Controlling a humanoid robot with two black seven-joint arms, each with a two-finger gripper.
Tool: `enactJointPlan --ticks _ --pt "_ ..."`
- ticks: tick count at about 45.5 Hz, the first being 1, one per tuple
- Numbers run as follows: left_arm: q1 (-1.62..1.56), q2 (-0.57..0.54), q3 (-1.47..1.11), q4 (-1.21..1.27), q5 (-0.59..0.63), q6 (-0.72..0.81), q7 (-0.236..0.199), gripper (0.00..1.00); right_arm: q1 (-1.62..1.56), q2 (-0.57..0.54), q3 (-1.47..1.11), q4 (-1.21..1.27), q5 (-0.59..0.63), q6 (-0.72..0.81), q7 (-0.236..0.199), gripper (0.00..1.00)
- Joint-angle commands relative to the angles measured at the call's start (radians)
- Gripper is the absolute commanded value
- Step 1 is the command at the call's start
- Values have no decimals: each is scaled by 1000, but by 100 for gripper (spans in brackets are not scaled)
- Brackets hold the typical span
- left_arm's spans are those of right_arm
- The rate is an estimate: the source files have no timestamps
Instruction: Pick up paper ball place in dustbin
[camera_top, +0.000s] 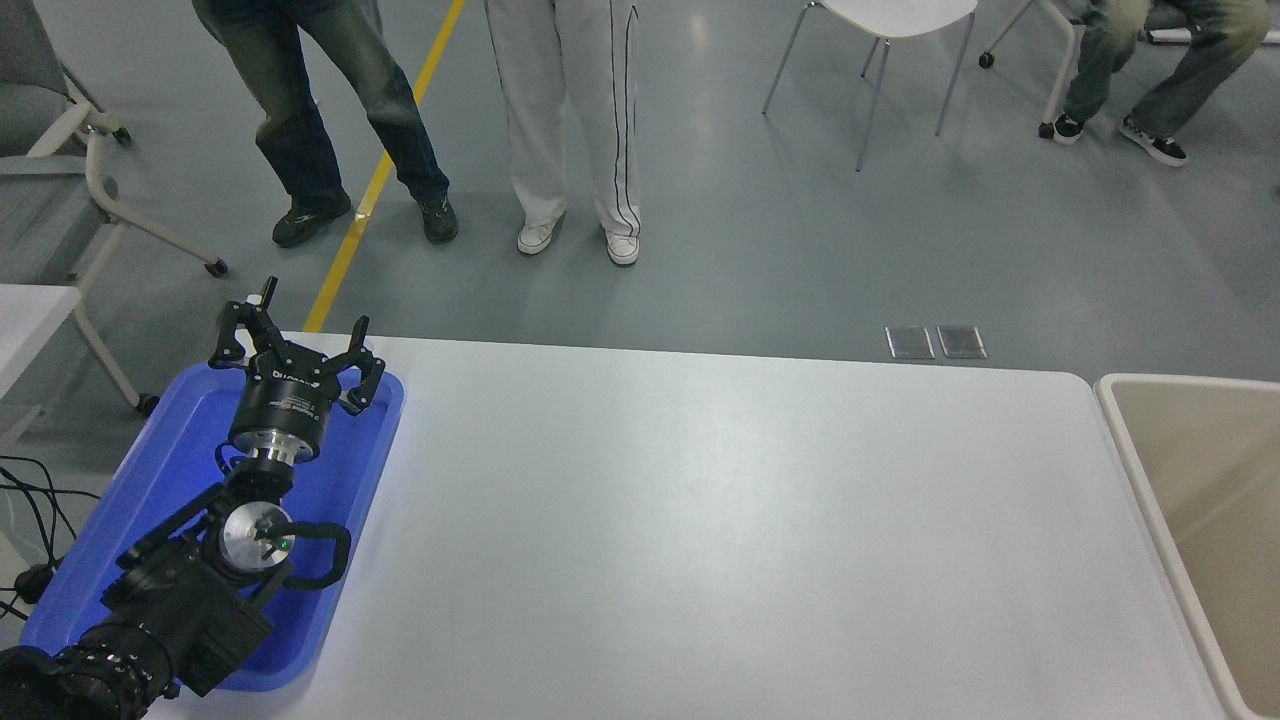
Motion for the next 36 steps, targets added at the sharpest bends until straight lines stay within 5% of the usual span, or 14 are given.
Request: enactJointPlan --ticks 1,36 --pt "0 0 0 0 0 0 0 100 -132 127 70 -177 72 -49 0 0" --pt "0 0 1 0 0 0 0 100 -236 286 157 -417 76 -61 2 0"
